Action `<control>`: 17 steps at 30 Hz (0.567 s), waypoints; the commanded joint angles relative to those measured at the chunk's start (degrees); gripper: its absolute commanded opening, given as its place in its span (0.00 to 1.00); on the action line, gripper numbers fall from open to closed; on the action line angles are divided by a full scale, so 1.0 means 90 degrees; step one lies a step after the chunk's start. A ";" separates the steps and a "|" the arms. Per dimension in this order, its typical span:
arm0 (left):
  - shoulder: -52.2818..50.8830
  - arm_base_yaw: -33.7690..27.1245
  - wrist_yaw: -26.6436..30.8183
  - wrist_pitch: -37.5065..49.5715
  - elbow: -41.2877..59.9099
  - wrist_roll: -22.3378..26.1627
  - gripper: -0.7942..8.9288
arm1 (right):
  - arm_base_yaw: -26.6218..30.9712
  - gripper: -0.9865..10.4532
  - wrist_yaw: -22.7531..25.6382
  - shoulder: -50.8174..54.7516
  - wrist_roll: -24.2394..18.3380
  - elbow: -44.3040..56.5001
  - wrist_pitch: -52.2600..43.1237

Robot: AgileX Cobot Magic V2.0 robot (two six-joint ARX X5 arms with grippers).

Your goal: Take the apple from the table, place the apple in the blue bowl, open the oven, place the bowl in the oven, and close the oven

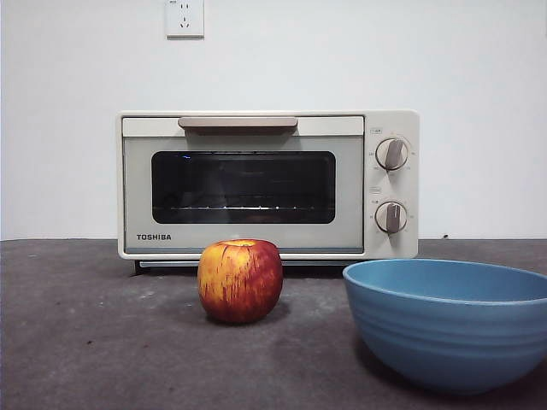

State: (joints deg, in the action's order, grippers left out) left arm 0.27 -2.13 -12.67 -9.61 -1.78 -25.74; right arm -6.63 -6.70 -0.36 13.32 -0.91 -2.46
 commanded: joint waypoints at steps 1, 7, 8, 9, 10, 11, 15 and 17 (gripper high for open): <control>-0.0010 -0.0012 -0.0296 -0.0019 -0.0044 -0.0175 0.09 | 0.0007 0.09 -0.0078 0.0015 0.0515 -0.0024 -0.0058; 0.0061 -0.0012 -0.0488 -0.0345 -0.0656 -0.0267 0.09 | 0.0005 0.09 -0.0090 0.0010 0.0651 -0.0525 0.0614; 0.0100 -0.0012 -0.0503 -0.0464 -0.0780 -0.0265 0.09 | 0.0002 0.09 -0.0087 -0.0005 0.0641 -0.0627 0.0699; 0.0165 -0.0012 -0.0542 -0.0636 -0.0954 -0.0253 0.09 | 0.0002 0.09 -0.0090 -0.0056 0.0639 -0.0772 0.0794; 0.0233 -0.0012 -0.0605 -0.0746 -0.1088 -0.0211 0.09 | 0.0002 0.09 -0.0092 -0.0107 0.0639 -0.0889 0.0860; 0.0328 -0.0012 -0.0680 -0.0857 -0.1241 -0.0165 0.09 | 0.0002 0.09 -0.0092 -0.0185 0.0634 -0.1032 0.0957; 0.0818 -0.0012 -0.1018 -0.1319 -0.1870 0.0185 0.09 | 0.0002 0.09 -0.0257 -0.0658 0.0418 -0.1673 0.1569; 0.1144 -0.0012 -0.1183 -0.1644 -0.2242 0.0466 0.09 | 0.0002 0.09 -0.0556 -0.1001 0.0197 -0.2052 0.1955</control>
State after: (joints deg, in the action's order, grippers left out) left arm 9.48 -2.13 -22.61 -24.14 -19.90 -24.86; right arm -6.63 -10.50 -8.14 17.19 -17.52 14.35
